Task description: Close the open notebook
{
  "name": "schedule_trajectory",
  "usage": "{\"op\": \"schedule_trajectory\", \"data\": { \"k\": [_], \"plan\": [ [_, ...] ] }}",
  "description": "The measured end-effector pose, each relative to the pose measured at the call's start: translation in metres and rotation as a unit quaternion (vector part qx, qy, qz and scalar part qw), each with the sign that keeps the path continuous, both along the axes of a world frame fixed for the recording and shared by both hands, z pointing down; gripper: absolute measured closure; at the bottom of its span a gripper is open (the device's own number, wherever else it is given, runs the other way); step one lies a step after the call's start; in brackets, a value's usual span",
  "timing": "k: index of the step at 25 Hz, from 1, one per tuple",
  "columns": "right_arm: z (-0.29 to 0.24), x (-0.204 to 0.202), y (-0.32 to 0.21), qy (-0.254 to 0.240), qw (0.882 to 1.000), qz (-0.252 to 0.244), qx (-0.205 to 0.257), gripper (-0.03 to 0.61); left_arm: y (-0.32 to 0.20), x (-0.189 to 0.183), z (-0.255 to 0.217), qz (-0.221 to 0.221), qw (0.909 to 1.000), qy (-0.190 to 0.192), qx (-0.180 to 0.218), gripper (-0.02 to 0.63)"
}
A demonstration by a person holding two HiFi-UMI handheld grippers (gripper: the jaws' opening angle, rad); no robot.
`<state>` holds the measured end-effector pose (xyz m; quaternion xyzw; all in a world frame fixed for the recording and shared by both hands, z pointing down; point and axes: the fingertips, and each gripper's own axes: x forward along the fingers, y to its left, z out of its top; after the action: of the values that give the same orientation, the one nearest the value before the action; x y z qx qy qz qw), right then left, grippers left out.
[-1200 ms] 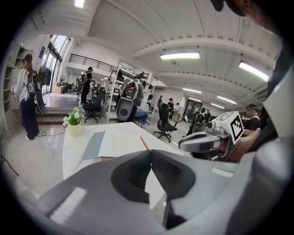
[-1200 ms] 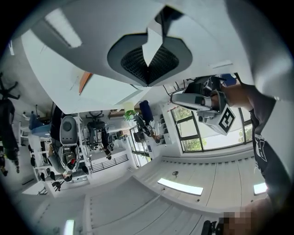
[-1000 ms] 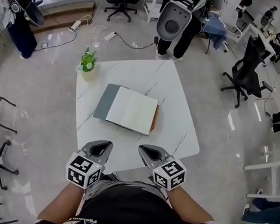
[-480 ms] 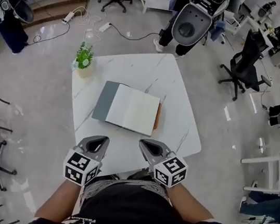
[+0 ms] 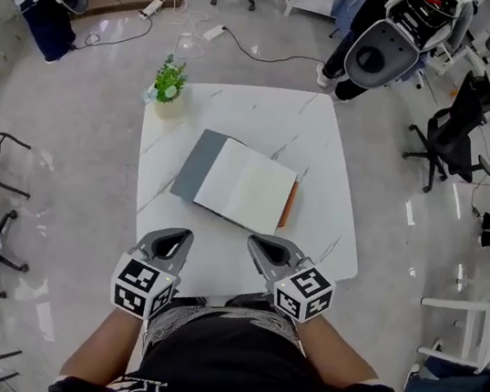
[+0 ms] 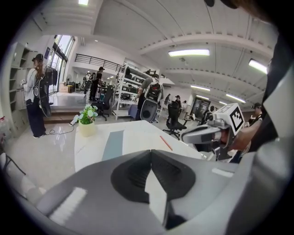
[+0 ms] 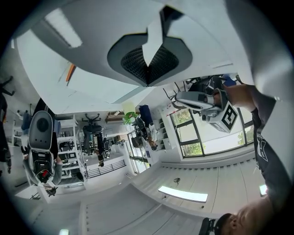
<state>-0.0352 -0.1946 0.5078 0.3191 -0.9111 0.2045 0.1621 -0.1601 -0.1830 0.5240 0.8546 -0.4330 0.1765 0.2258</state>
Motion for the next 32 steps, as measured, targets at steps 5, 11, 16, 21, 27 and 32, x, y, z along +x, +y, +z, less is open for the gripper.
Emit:
{"op": "schedule_trajectory", "data": {
  "k": [5,11,16,21,27,32],
  "plan": [
    [0.006,-0.001,-0.001,0.0,1.0,-0.02,-0.006,0.584,0.0,-0.004,-0.001,-0.029,0.9996,-0.001,0.005,0.554],
    [0.007,-0.005,-0.007,0.0,0.999,-0.035,-0.005,0.584,-0.006,-0.006,-0.001,-0.045,0.9989,-0.003,0.013,0.551],
    [0.005,-0.008,-0.009,0.0,0.999,-0.043,-0.004,0.584,-0.008,-0.011,-0.001,-0.05,0.9987,-0.005,0.01,0.51],
    [0.006,-0.009,-0.006,0.001,0.999,-0.045,-0.003,0.584,-0.007,-0.009,0.003,-0.05,0.9987,-0.005,0.007,0.502],
    [0.006,-0.012,-0.004,0.003,0.999,-0.047,-0.005,0.584,-0.008,-0.012,0.003,-0.049,0.9988,0.0,0.007,0.502],
    [0.008,-0.012,-0.002,0.007,0.999,-0.049,-0.003,0.584,-0.015,-0.023,0.011,-0.065,0.9978,0.015,0.004,0.502]
  ]
}}
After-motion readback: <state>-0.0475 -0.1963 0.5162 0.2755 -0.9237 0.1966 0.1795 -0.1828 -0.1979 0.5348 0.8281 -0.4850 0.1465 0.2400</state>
